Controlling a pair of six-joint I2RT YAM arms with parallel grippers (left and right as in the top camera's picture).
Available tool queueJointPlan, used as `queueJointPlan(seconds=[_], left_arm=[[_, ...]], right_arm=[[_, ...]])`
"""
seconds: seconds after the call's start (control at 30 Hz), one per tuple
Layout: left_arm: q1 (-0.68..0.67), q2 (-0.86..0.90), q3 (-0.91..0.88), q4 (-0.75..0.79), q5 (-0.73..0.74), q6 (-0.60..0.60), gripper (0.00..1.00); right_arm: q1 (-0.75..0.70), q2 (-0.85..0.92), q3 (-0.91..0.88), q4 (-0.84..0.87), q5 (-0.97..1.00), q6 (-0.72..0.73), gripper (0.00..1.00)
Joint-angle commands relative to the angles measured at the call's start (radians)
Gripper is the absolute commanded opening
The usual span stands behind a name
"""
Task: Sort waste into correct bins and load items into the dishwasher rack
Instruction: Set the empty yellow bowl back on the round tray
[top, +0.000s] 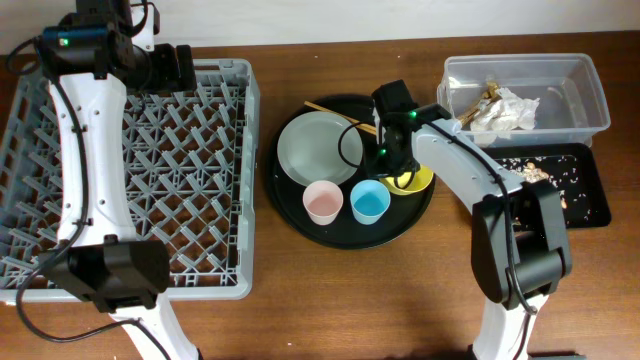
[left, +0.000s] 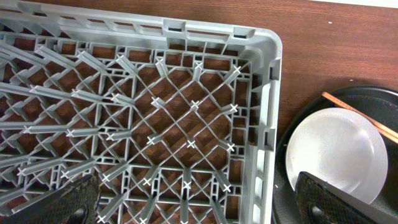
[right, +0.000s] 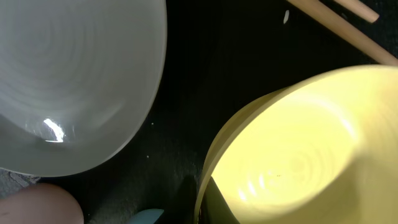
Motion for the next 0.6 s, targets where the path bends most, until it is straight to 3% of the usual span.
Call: queueJointPlan(seconds=[0.0,0.1,0.23,0.33,0.57], left_arm=[[0.0,0.01,-0.001,-0.001,-0.003,0.019,0.99],[0.0,0.01,-0.001,0.0,-0.003,0.019,0.99],[0.0,0.01,-0.001,-0.001,-0.003,0.019,0.99],[0.0,0.01,-0.001,0.003,-0.003,0.019,0.99],[-0.021,0.01,-0.001,-0.05,0.098,0.019,0.99]], right_arm=[[0.035,0.013,0.01,-0.004,-0.025,-0.008,0.04],[0.042,0.013,0.01,-0.015,-0.03,-0.008,0.12],[0.039,0.011,0.018,-0.012,-0.091,-0.009,0.33],[0.02,0.0,0.082,-0.039,-0.14,-0.009,0.41],[-0.086,-0.013,0.567,-0.452,-0.152,-0.1,0.44]])
